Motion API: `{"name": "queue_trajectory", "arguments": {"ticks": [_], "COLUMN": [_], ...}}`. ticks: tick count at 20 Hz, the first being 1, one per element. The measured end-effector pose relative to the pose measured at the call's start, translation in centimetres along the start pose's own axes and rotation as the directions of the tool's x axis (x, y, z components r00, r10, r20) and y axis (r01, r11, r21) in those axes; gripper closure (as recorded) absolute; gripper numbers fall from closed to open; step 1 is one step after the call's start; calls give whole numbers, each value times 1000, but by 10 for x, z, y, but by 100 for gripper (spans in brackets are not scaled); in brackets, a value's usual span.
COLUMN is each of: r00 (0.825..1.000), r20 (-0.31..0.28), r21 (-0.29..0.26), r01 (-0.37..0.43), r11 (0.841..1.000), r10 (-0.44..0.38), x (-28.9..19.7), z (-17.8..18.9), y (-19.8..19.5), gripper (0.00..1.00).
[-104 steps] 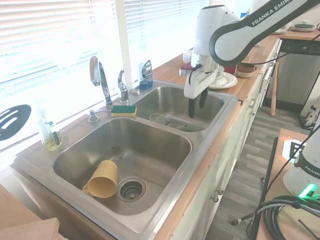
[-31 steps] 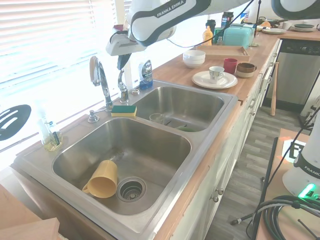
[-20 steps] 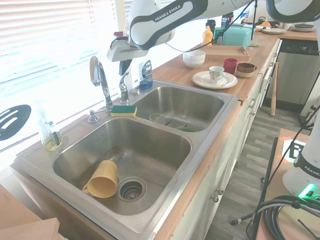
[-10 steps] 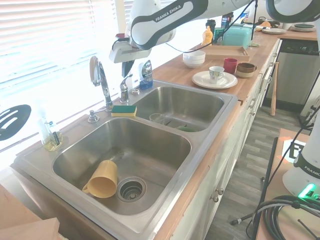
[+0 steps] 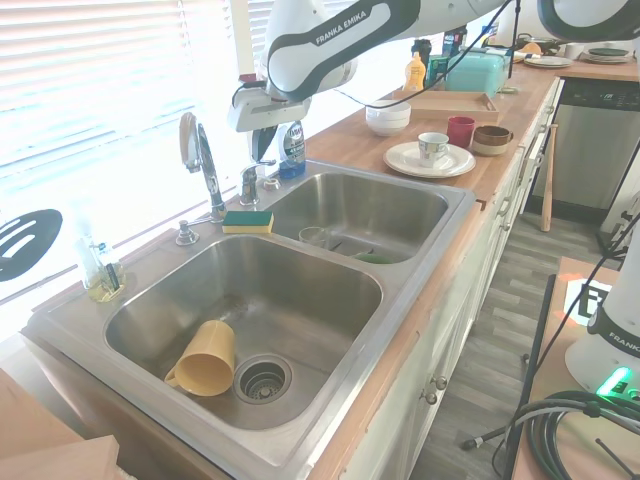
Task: Turn off the faucet
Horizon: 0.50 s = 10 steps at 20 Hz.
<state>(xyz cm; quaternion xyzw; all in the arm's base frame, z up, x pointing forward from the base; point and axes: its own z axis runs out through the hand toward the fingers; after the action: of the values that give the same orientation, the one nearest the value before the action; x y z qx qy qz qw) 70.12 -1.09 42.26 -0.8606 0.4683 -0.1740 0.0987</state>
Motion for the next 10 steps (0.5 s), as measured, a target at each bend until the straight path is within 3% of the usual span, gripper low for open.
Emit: {"name": "queue_trajectory", "arguments": {"ticks": [7, 10], "r00": [1000, 994], "r20": [29, 106], "r21": [-37, -150], "r01": [-8, -12], "r11": [999, 989], "r10": [9, 28], "x": [-3, -10], "z": [-12, -23], "y": [10, 23], "gripper": [100, 100]}}
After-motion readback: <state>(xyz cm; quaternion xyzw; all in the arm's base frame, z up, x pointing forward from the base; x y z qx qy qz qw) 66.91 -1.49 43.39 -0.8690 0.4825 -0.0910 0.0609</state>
